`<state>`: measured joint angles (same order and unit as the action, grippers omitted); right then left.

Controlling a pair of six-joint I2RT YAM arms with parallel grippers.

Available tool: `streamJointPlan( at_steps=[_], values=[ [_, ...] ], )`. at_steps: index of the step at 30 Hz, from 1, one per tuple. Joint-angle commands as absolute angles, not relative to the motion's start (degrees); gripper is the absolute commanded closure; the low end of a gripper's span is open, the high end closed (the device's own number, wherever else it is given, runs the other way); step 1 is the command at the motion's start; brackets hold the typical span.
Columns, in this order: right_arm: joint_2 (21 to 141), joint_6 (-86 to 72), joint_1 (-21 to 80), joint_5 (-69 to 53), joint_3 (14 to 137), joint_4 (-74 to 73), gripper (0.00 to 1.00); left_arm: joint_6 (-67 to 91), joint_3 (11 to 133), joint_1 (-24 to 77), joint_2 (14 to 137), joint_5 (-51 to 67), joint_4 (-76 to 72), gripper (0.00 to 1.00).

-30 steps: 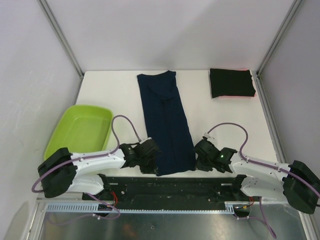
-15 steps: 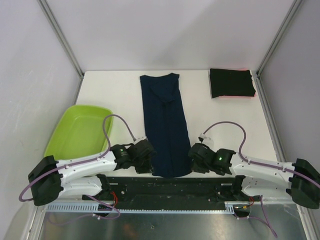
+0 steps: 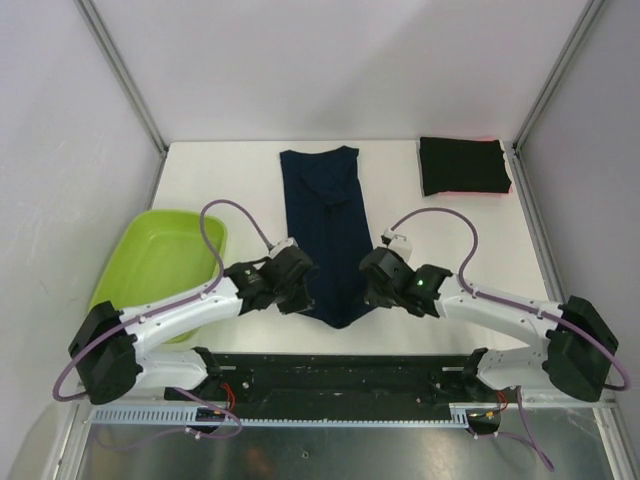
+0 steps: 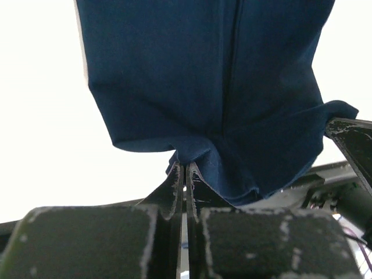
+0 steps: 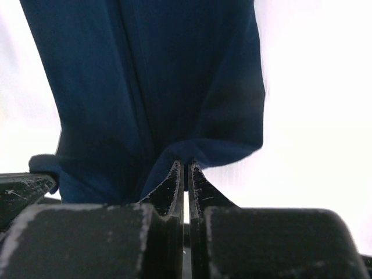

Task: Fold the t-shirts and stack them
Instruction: Fold the folded rectangular tshirt in 1/3 of the way

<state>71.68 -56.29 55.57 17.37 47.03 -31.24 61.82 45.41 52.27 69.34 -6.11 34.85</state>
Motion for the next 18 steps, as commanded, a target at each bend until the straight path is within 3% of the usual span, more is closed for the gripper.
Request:
streamJointPlan(
  at_steps=[1,18],
  values=[
    [75.47,-50.98,52.00,18.87,51.89,-24.33,1.00,57.58,50.13,49.48,72.90,-10.50,33.88,1.00],
    [99.32,-42.36,36.75,11.65,66.81,-9.06,1.00,47.97,68.09,34.27,94.15,-9.71,25.69,1.00]
  ],
)
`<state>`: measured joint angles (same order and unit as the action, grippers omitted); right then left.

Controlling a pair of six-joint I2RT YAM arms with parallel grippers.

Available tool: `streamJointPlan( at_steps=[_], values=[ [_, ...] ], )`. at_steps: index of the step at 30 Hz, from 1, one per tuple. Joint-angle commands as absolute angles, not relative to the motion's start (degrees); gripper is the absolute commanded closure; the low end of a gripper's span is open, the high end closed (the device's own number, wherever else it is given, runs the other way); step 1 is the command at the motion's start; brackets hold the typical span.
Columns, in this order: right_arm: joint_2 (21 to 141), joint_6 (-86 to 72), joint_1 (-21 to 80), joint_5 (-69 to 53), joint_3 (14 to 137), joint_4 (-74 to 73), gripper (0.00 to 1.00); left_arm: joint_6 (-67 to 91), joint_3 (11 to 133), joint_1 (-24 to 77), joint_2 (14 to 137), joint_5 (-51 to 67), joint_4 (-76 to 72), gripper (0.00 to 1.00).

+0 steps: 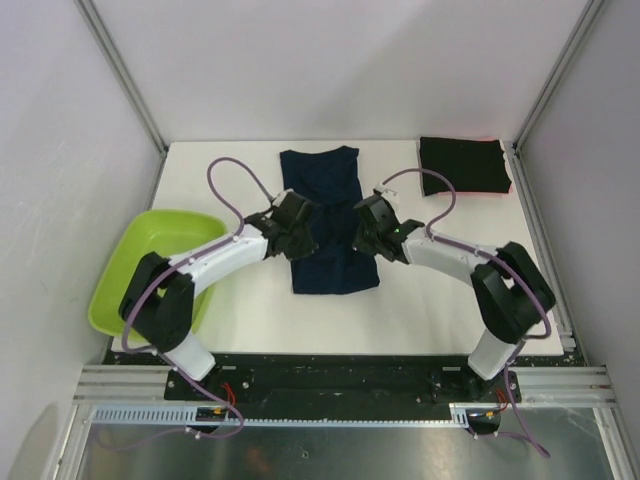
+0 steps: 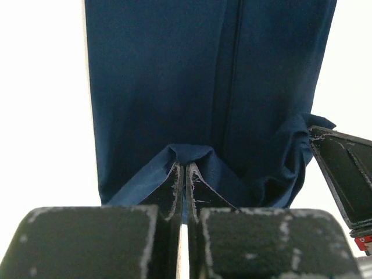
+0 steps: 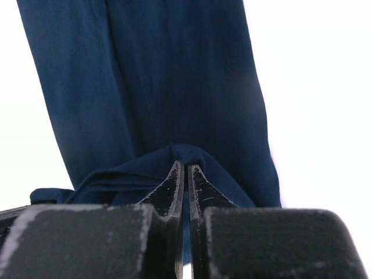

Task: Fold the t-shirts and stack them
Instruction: Fold the folded rectangular tshirt in 1/3 of the way

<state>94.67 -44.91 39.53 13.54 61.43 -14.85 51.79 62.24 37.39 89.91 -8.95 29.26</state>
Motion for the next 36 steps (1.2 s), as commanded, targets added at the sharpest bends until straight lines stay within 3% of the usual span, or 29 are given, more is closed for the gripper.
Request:
streamJointPlan(
  at_steps=[1,17,36],
  values=[
    [100.86,-42.10,35.99,11.19,68.08,-8.62,1.00,47.50,69.60,33.35,95.86,-9.42,25.37,1.00],
    [115.91,-40.19,29.33,7.25,84.82,-9.63,1.00,44.62,84.41,24.08,111.61,-6.03,25.00,1.00],
    [116.88,-40.41,26.27,5.04,86.03,-8.52,1.00,42.94,87.90,20.44,114.96,-4.71,25.04,1.00]
  ],
)
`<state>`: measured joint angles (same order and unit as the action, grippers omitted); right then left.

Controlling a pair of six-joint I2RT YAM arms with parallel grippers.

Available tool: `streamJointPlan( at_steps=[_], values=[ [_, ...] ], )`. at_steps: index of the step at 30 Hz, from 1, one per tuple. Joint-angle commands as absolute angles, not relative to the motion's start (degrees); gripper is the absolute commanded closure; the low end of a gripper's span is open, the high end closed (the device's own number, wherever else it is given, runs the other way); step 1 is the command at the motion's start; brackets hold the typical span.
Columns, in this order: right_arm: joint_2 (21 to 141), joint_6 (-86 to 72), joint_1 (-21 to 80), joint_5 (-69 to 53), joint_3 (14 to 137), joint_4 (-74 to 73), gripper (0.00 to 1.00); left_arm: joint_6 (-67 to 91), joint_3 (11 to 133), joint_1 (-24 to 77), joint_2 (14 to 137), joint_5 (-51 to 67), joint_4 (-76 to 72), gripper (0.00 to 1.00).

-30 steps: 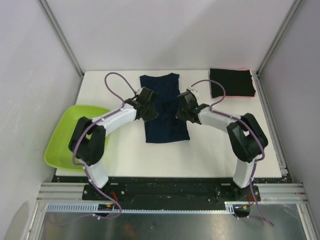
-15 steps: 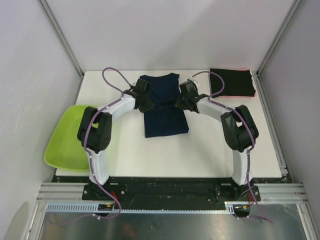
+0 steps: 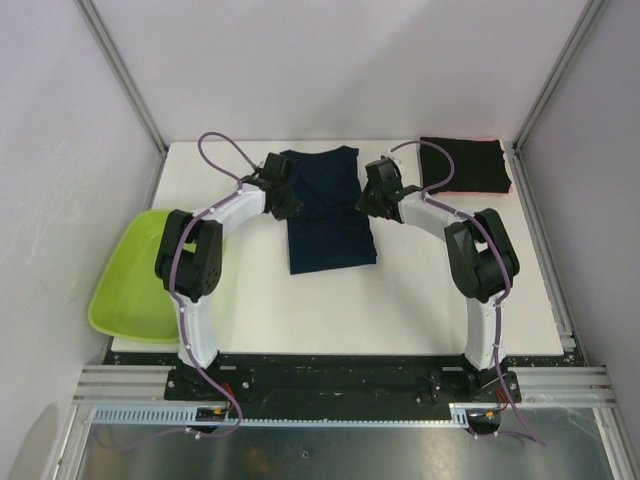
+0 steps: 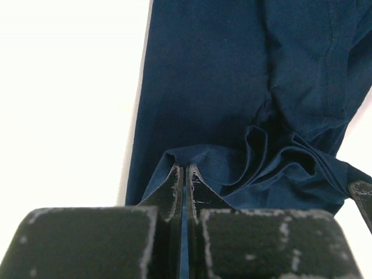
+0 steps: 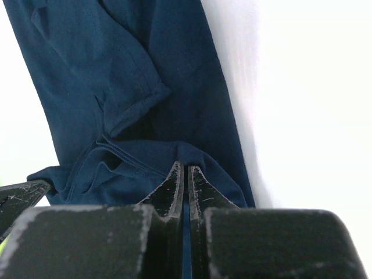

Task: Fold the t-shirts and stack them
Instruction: Fold the folded rectangular tshirt in 1/3 of the way

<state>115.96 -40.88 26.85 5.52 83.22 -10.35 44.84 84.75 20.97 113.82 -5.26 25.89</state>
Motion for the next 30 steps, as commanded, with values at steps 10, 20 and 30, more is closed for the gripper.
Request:
streamJointPlan(
  at_steps=[10,20,30],
  values=[
    [117.12,-40.40,25.35,4.79,86.49,-8.51,1.00,43.24,87.58,19.10,115.34,-4.84,24.99,1.00],
    [119.31,-40.00,24.88,4.23,89.36,-9.76,1.00,41.67,89.24,18.20,116.95,-3.29,24.94,0.87],
    [119.22,-35.95,23.53,2.87,96.42,-16.03,0.46,35.15,89.54,16.80,111.21,-0.82,24.88,0.29]
  ],
)
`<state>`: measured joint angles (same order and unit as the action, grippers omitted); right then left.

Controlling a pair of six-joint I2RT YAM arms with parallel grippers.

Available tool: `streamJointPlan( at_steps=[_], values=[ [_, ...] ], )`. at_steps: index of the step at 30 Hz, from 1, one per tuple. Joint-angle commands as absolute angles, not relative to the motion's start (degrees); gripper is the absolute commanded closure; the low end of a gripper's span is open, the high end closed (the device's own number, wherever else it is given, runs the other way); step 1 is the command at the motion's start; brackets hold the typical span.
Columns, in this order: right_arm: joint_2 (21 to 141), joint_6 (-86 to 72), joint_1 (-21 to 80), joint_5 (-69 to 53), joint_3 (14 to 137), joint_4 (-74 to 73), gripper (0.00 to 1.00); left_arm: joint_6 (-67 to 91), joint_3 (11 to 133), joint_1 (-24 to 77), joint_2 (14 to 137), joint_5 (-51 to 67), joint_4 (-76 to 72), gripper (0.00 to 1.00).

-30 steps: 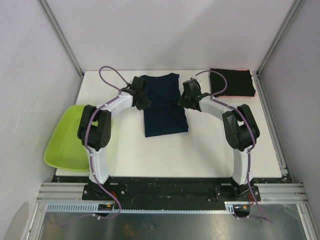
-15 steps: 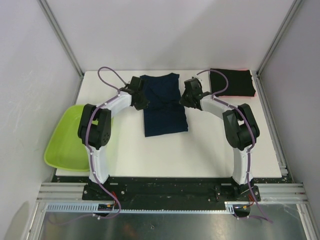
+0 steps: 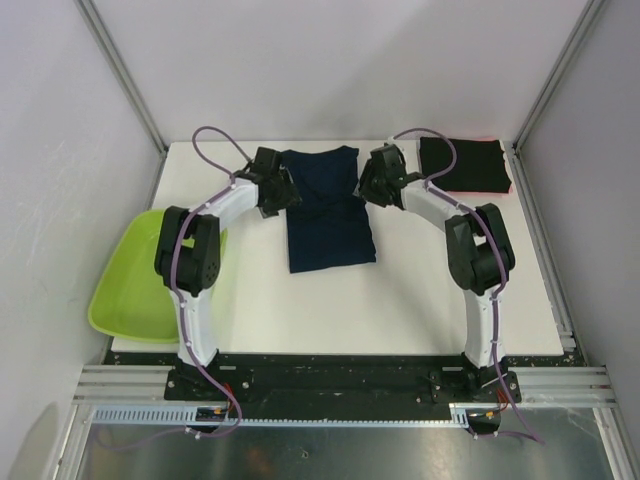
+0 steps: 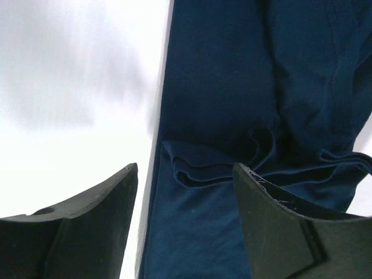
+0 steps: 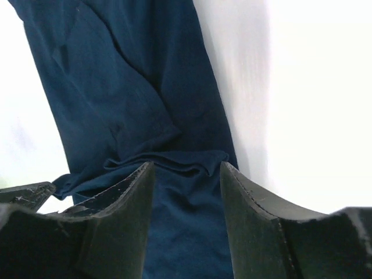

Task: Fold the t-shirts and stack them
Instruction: Fold the folded rectangular tshirt in 1/3 of the way

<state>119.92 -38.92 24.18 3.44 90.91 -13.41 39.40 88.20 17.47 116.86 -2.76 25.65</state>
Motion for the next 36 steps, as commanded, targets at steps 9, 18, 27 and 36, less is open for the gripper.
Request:
streamJointPlan(
  at_steps=[9,18,27,36],
  values=[
    [116.93,-33.21,27.83,3.16,94.69,-17.94,0.70,35.66,82.95,19.62,107.96,6.40,24.77,0.76],
    [121.15,-32.41,28.95,-1.23,94.12,-16.68,0.85,37.25,86.44,21.96,114.94,10.89,24.39,0.93],
    [129.66,-31.55,27.15,-2.49,104.78,-20.22,0.86,37.65,96.63,19.62,124.51,8.76,24.13,0.94],
    [132.47,-30.83,25.02,-3.00,109.49,-22.16,0.86,37.36,99.32,16.14,127.16,5.34,23.90,0.94]
  ],
)
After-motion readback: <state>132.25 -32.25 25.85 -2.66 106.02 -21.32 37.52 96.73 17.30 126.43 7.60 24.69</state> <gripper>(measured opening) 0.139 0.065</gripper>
